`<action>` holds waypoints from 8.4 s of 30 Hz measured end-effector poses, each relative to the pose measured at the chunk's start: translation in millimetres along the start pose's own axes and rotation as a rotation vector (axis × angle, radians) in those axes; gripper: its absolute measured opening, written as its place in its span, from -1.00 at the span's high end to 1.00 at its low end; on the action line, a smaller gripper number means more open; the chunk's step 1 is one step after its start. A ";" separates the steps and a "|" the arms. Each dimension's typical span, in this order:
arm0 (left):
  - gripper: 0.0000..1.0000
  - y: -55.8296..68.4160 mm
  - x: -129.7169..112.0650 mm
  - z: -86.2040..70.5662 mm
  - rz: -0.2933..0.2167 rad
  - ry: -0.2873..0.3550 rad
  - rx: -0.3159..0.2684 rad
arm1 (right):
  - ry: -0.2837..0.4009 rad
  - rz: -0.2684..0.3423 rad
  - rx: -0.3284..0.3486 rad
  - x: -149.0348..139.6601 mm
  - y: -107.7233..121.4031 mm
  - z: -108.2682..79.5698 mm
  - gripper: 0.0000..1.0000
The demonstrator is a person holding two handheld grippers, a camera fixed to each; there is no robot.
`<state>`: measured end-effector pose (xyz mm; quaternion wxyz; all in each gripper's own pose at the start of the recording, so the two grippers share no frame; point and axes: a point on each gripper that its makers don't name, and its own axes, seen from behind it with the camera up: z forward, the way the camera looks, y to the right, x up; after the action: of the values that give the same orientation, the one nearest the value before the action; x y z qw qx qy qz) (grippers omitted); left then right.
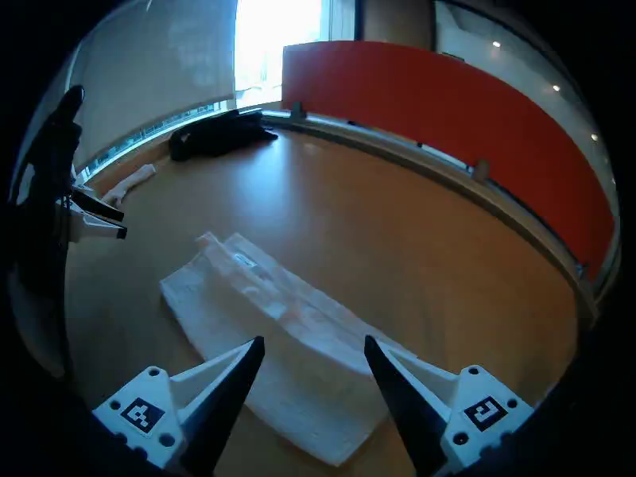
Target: Fold towel
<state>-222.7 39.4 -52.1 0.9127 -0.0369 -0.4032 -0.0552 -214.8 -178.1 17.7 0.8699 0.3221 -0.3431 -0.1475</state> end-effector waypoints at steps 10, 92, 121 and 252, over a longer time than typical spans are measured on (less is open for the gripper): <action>-0.82 -21.9 -21.7 -19.8 -0.047 0.000 0.036 | -0.013 -0.044 0.080 5.6 -48.1 16.4 -0.95; -0.82 -30.5 -39.1 -47.2 -0.048 -0.003 0.049 | -0.140 -0.001 -0.041 -95.7 19.9 -44.9 -0.95; -0.82 -31.3 -40.9 -49.2 -0.049 -0.005 0.047 | -0.186 0.055 0.015 -116.4 26.8 -47.4 0.49; -0.82 -49.5 -60.4 -85.0 -0.195 0.055 0.074 | -0.176 -0.245 0.214 -32.6 -94.9 14.6 -0.40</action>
<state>-207.3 -14.9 -152.8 0.9144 0.0377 -0.3815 -0.1300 -251.7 -240.3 -53.2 0.7728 0.4382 -0.3898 -0.2426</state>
